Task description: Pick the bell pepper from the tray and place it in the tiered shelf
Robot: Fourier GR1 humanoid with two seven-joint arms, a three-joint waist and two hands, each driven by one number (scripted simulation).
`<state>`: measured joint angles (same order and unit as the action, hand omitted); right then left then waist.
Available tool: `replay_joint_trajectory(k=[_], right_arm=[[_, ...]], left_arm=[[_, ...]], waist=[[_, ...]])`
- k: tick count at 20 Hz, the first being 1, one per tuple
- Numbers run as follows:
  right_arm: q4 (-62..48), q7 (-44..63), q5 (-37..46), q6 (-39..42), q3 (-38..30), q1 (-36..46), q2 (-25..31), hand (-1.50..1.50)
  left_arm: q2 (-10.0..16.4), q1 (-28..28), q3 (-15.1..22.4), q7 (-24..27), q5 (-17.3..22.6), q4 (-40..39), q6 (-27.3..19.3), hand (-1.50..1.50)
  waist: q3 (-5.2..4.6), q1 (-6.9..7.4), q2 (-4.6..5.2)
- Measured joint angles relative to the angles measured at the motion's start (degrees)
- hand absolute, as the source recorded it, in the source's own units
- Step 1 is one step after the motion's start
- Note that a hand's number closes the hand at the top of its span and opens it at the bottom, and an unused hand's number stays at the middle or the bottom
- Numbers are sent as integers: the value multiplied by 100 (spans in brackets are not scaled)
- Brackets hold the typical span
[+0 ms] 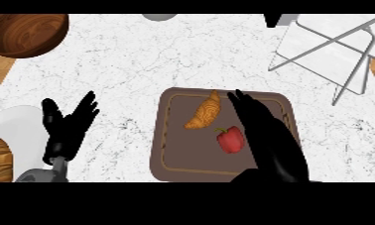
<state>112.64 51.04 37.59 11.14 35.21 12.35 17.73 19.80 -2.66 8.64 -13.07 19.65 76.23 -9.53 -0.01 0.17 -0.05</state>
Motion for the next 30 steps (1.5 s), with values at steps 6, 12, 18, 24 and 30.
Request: replay_joint_trajectory(k=[6, 12, 18, 24, 30], right_arm=[[-352, -221, 708, -125, 6, -278, -244, -150], [-624, -444, 1297, -301, 135, -616, -619, -150], [-1149, -774, 1721, -518, 23, -770, -791, -150], [-1629, -887, 2189, -642, -131, -618, -1114, -150], [-2088, -1436, 2315, -931, -469, -574, -1232, -150]], left_arm=[[-73, -45, -240, -97, -142, -42, 154, 0], [-264, -37, -401, -73, -364, -113, 284, 0], [-276, 25, -636, -204, -404, 58, 504, 0], [-449, -84, -747, -221, -605, -90, 545, 0], [-524, -87, -888, -314, -730, 16, 637, 0]], waist=[[1, -11, 1], [2, -15, 2], [2, -12, 2], [1, -14, 4], [1, -11, 4]])
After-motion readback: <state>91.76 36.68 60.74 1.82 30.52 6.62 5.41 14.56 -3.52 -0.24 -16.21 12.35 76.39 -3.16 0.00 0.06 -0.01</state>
